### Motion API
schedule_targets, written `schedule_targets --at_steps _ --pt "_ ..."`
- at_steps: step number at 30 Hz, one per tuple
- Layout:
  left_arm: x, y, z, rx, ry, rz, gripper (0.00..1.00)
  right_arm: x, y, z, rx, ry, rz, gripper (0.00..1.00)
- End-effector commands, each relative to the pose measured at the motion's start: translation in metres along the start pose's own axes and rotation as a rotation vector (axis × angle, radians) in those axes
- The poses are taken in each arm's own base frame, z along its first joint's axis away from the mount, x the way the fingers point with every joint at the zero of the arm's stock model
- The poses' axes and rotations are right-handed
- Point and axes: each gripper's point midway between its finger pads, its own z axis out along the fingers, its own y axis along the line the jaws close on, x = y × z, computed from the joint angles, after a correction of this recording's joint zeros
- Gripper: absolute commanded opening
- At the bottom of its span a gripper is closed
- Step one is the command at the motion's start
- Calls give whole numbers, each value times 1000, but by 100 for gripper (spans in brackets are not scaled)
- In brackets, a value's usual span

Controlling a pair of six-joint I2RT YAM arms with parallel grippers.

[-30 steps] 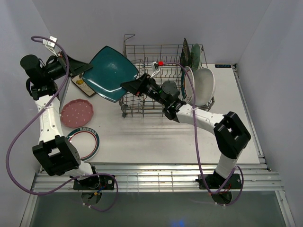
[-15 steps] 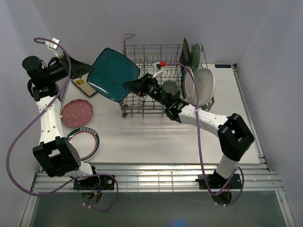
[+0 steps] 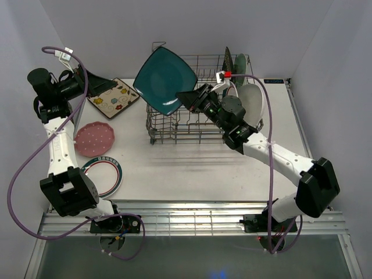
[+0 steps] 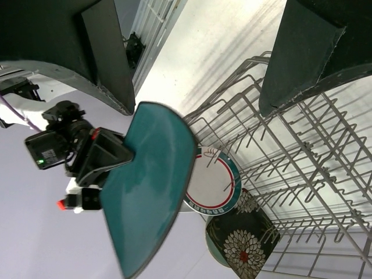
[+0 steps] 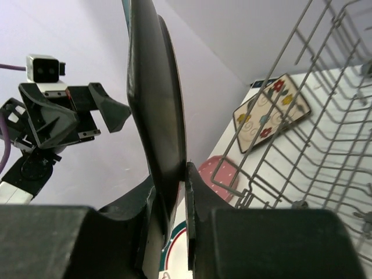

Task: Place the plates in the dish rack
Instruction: Insert the plate into the dish rack.

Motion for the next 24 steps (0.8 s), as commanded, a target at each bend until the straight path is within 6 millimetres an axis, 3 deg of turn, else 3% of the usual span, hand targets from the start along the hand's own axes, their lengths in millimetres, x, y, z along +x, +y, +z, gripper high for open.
schedule_targets --at_steps 1,12,21,24 --pt "-6 3 -3 -19 -15 48 98 -93 71 -30 -129 -272 -73 8" --pt "9 31 -15 -168 -38 123 98 -141 45 -61 168 -356 -353 8" --pt "34 39 -25 -256 -42 224 98 -165 14 -70 399 -389 -521 8" --pt "34 39 -29 -296 -55 279 98 -171 2 -69 482 -397 -578 8"
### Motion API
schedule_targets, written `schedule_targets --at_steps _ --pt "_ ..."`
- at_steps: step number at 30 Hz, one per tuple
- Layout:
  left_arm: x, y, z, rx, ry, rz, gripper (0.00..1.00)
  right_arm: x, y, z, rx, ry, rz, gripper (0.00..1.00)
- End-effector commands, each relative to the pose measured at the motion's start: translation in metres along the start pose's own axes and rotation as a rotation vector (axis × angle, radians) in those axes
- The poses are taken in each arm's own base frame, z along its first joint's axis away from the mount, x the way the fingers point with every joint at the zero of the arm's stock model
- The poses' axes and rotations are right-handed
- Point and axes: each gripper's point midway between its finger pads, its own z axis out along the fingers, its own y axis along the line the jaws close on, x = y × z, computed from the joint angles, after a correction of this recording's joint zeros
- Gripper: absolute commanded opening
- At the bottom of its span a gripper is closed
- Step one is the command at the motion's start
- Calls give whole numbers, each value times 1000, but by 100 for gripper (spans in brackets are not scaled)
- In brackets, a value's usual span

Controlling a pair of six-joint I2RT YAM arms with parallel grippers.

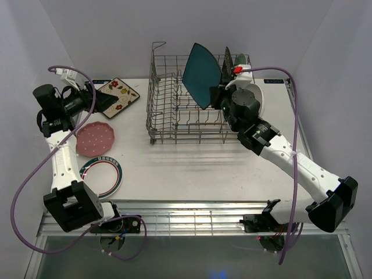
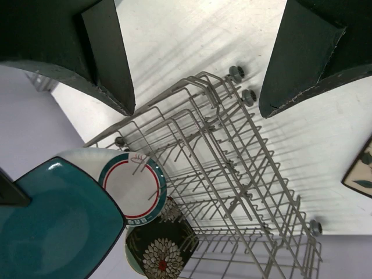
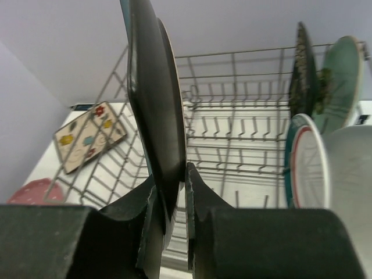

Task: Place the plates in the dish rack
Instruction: Insert the plate into the dish rack.

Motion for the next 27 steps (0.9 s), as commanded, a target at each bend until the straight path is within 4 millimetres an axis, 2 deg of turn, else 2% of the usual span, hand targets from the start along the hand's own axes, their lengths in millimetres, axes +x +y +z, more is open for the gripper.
schedule_targets --at_steps 1,3,7,12,13,14,15,16,18,19,20,27 --pt "-5 -6 -10 -54 -36 129 98 -93 -3 0 84 -264 31 8" --pt "-3 -1 -11 -81 -40 153 98 -93 -12 7 157 -249 -10 8" --pt "3 5 -14 -120 -58 178 98 -91 -10 34 233 -194 -107 8" --pt "18 22 -11 -155 -64 175 98 -94 -15 59 328 -168 -203 8" --pt "20 27 -10 -164 -65 173 98 -85 -18 70 343 -150 -235 8" --pt "21 31 -10 -168 -68 175 98 -95 -18 71 353 -165 -251 8" --pt "26 35 -9 -174 -65 164 98 -95 -23 76 374 -163 -266 8" --pt "27 37 -8 -173 -65 156 98 -83 -27 86 391 -126 -299 8" --pt "30 44 -5 -176 -65 130 98 -88 -35 93 408 -120 -308 8" --pt "32 47 -4 -177 -62 122 98 -79 -40 102 419 -101 -321 8" --pt "35 51 -3 -186 -58 105 98 -81 -42 105 423 -99 -323 8" --pt "40 61 3 -206 -67 111 98 -58 -86 138 462 -16 -341 8"
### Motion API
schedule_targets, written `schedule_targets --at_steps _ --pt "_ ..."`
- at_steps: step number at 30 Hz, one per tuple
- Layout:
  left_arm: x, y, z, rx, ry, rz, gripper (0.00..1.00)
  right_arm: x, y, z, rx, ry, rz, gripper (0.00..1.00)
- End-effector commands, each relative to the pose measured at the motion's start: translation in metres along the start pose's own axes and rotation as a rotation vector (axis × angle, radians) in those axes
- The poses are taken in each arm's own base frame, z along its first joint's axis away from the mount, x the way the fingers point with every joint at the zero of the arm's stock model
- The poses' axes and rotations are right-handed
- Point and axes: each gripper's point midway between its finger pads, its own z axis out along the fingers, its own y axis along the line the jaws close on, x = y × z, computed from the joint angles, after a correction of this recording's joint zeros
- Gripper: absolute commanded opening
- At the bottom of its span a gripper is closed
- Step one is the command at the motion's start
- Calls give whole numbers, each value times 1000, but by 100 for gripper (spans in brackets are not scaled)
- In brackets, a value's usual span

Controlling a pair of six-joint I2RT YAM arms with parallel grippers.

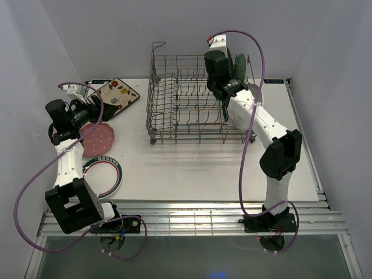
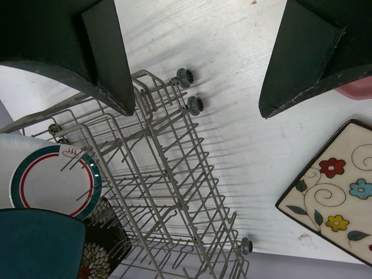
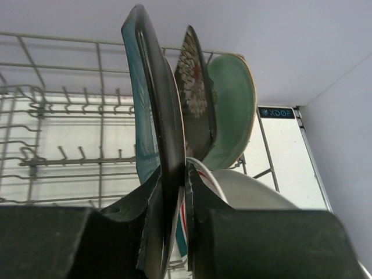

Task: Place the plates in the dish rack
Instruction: Insert the plate into the dish rack.

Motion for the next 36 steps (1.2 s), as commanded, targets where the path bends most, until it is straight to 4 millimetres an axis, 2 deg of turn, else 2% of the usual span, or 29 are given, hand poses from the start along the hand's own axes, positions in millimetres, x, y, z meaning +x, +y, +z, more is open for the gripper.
schedule_targets --at_steps 1,9,11,13,27,36 --pt "-7 -3 3 -3 -34 46 98 -62 -34 3 43 -142 155 8" --pt "-4 -4 4 -11 -36 58 98 -30 -33 36 76 -82 115 8" --pt "-3 -5 4 -8 -35 60 98 -31 -35 41 80 -82 119 8" --pt "-2 -6 4 -7 -35 63 98 -23 -31 50 77 -67 110 8" --pt "0 -11 6 -9 -34 80 98 -5 -34 86 115 -46 107 8" --pt "1 -16 6 -3 -36 84 98 -9 -39 92 148 -111 154 8"
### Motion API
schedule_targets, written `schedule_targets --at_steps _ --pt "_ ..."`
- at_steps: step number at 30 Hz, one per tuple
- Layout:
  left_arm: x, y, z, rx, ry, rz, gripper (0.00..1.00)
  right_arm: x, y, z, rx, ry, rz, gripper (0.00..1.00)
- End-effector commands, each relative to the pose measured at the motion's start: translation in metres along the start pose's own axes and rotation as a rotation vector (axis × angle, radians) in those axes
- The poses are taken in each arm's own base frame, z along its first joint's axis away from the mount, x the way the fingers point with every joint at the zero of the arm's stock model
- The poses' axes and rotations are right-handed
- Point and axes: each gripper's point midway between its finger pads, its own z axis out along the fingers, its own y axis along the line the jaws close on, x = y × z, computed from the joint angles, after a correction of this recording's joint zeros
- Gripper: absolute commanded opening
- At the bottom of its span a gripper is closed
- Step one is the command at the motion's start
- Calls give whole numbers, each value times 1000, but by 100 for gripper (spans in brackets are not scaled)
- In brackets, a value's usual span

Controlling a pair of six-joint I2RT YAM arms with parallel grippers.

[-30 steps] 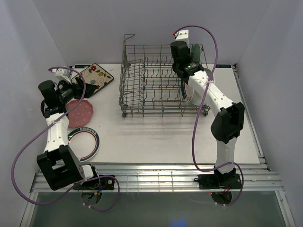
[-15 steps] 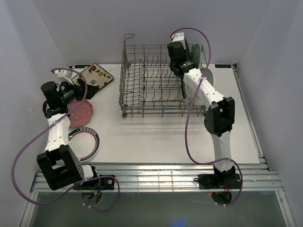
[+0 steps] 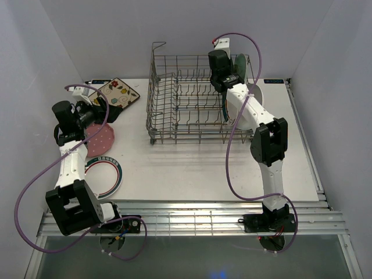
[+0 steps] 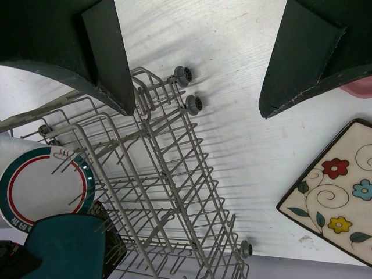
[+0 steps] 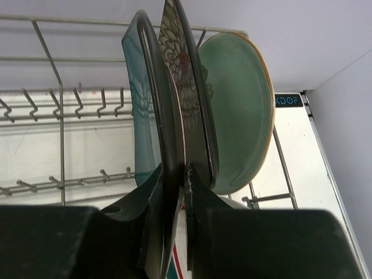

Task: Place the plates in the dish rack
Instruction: Insert the plate into the dish rack.

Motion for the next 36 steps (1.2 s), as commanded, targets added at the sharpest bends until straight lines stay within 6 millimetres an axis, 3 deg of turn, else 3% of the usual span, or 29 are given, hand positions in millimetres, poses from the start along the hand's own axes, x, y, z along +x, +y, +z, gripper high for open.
schedule_targets --at_steps 1,16,26,27,36 --pt "-12 -12 -5 13 -38 59 98 -73 -26 -9 76 -242 183 8" --pt "-16 -23 -12 27 -59 87 98 -56 -19 17 152 -365 218 8" --pt "-18 -27 -15 33 -72 97 98 -45 -31 9 197 -491 240 8" --pt "-18 -28 -14 33 -72 99 98 -51 -34 5 203 -527 261 8" --pt "-18 -29 -16 36 -77 103 98 -47 -53 -10 271 -618 286 8"
